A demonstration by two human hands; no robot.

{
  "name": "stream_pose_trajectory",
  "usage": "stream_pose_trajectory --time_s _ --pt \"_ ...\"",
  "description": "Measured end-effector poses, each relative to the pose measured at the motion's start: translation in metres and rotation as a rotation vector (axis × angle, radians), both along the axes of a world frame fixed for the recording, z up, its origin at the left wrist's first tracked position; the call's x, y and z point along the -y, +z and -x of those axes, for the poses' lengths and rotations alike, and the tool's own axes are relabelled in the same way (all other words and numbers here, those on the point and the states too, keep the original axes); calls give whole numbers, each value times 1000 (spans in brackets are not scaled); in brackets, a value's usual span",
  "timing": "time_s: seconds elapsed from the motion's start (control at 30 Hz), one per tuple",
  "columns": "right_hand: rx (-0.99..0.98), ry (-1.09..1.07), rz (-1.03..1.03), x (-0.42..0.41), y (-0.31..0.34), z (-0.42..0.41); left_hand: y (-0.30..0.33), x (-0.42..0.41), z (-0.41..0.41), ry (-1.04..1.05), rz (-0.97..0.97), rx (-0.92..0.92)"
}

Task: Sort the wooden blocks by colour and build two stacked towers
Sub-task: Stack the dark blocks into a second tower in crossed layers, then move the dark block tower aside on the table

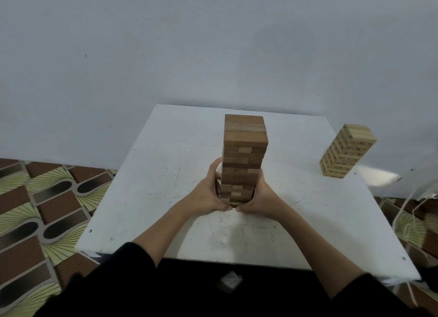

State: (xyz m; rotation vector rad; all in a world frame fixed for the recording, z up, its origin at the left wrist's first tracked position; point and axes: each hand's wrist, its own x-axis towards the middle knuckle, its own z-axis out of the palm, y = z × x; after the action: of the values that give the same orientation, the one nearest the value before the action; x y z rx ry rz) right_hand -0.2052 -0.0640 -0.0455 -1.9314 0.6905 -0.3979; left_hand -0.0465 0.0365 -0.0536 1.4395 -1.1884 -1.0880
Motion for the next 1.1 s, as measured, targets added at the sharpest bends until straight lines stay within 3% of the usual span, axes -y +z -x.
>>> stream_pose_trajectory --time_s 0.83,1.1 --pt "22 50 24 89 -3 -117 4 86 -115 33 -10 157" --pt "13 95 55 103 -5 -130 3 98 -126 34 -22 127"
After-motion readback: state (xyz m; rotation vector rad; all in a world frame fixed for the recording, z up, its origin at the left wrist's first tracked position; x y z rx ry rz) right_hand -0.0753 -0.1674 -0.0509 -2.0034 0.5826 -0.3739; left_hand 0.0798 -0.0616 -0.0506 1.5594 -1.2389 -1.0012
